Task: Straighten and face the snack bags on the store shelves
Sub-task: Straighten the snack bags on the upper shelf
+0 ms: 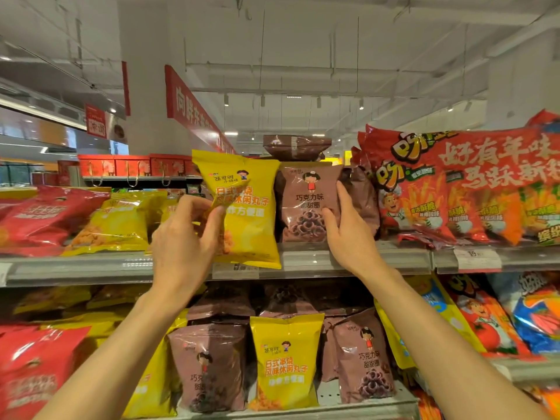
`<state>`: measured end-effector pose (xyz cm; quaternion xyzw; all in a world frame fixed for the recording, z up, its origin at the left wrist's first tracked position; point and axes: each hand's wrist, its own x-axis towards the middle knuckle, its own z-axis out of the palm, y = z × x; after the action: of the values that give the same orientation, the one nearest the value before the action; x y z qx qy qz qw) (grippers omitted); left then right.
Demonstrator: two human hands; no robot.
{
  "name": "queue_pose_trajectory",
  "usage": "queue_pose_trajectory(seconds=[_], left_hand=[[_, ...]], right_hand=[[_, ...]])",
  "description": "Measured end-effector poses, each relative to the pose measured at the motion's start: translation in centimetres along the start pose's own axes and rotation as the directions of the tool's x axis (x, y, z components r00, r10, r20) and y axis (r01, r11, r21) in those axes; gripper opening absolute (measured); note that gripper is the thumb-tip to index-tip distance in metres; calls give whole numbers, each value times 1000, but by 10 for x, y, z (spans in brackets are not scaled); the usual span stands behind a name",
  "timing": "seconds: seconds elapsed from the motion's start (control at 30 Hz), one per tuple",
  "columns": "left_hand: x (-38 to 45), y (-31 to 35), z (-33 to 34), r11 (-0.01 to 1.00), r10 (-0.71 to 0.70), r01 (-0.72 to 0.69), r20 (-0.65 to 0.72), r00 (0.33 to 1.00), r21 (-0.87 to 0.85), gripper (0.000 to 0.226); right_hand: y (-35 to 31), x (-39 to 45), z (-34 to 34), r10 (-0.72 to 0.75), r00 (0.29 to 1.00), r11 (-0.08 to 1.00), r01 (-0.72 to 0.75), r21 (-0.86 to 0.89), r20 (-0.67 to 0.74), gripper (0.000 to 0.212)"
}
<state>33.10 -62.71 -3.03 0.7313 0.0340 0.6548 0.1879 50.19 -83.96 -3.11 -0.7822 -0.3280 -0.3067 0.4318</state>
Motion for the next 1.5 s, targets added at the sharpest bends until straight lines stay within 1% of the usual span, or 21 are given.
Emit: queue_pose_trajectory(seconds=[0.07,0.13,0.27,0.33,0.43,0.5,0.57,0.63,0.7,0.77,0.87,1.0,1.07,1.17,1.3,1.4,1.5], left_hand=[[-1,1,0,1000,-8,8,10,1000,-12,22],[-3,1,0,1000,-9,9,14,1000,-13,22],[-8,4,-1,1000,-9,9,23,1000,-23,20],[-10,5,-2,999,-30,31,32,999,-44,19],[-18,6,-7,995,-62,65,41,997,-70,16],[-26,5,-12,992,-99,102,45,994,-77,15],[-38,2,-18,985,-152,155,44,987,-76,15],[-51,-3,-25,978,-196,197,31,980,-63,15],[-67,-12,-35,973,-225,226,20,974,-58,14],[-83,-24,-46,962,-264,265,25,964,-73,15],[-104,-42,-66,946,-314,315,18,949,-82,14],[-124,-65,-96,924,-361,360,12,932,-132,16],[-129,-79,-113,912,-377,377,36,926,-164,15],[-127,-103,-141,919,-346,350,54,937,-181,9],[-116,-144,-184,903,-362,376,102,926,-208,15],[-106,-172,-213,887,-373,397,141,917,-235,12],[-100,-195,-236,878,-379,409,159,912,-249,20]], right_hand=[[-1,-3,1,-26,1000,998,25,-65,-5,63],[0,-5,0,-25,1000,997,25,-69,1,63],[4,-8,-5,41,999,999,-41,25,23,65],[6,-14,-8,76,997,991,-78,110,21,64],[7,-27,-13,91,994,966,-75,248,-57,53],[9,-39,-16,81,987,961,-40,274,-139,46],[10,-55,-17,101,981,941,-40,335,-165,42],[9,-74,-14,158,979,901,-89,425,-130,38],[12,-95,-5,207,976,855,-148,497,-65,28],[13,-116,5,242,970,823,-209,528,7,24],[9,-146,22,253,964,813,-260,521,86,29],[-11,-177,40,283,952,823,-303,481,115,27],[-28,-190,49,304,947,831,-315,457,100,26],[-61,-204,68,319,945,855,-320,408,70,25],[-115,-219,103,347,937,858,-330,395,29,25],[-152,-227,127,339,941,867,-319,383,17,23],[-179,-232,146,342,940,868,-317,381,4,22]])
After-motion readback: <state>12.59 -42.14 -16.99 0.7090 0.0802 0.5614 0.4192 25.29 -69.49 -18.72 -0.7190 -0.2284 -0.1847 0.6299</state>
